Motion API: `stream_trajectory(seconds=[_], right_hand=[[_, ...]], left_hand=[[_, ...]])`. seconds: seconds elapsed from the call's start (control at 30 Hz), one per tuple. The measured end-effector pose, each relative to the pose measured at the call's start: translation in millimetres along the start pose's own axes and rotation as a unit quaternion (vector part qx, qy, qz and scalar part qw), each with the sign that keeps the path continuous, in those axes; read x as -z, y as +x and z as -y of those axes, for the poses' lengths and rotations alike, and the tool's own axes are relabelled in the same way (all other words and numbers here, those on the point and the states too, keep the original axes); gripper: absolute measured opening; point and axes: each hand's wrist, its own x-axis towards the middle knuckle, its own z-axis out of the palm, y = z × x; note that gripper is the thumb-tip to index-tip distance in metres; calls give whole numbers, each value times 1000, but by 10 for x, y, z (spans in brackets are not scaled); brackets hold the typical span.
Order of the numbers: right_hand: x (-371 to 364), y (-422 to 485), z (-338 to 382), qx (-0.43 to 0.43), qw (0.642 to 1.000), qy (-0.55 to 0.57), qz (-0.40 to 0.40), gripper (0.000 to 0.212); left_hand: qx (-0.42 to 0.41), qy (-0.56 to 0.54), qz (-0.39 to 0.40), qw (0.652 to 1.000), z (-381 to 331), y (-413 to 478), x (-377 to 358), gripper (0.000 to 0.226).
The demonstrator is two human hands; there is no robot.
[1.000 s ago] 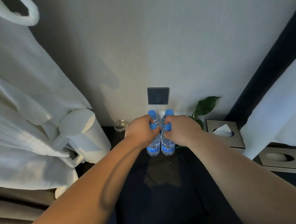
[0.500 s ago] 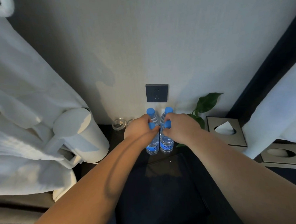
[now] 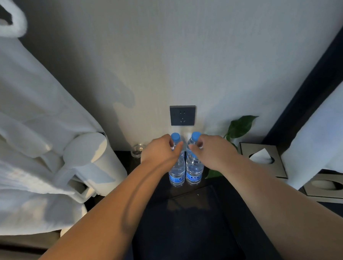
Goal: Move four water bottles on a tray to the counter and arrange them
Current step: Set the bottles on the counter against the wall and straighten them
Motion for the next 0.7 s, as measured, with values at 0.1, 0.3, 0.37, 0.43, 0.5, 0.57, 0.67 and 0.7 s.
stream_trajectory(seconds=[0.1, 0.3, 0.37, 0.43, 0.5, 0.57, 0.67, 0.7], right_hand=[[67, 83, 5, -16, 1000, -4, -11, 38], [175, 282, 28, -6, 999, -12, -33, 21], [188, 348, 39, -2, 1000, -13, -26, 23], [192, 408, 40, 2, 1000, -17, -6, 29], [189, 462, 28, 4, 1000, -22, 22, 30], [167, 507, 8, 5, 999, -22, 43, 28], [134, 557, -21, 11, 999, -22, 46, 29], [124, 574, -30, 14, 999, -22, 44, 29]], left_hand=[[-15, 1, -18, 1000, -16, 113, 90, 36], [-51, 19, 18, 998, -41, 336, 155, 34], [-65, 19, 48, 997, -46, 406, 141, 41], [-79, 20, 72, 994, -39, 471, 106, 42], [-90, 30, 83, 992, -18, 530, 61, 39], [-88, 35, 86, 992, 5, 580, 18, 35], [-83, 30, 81, 993, 16, 634, -31, 34], [-85, 28, 78, 993, 15, 650, -42, 34]])
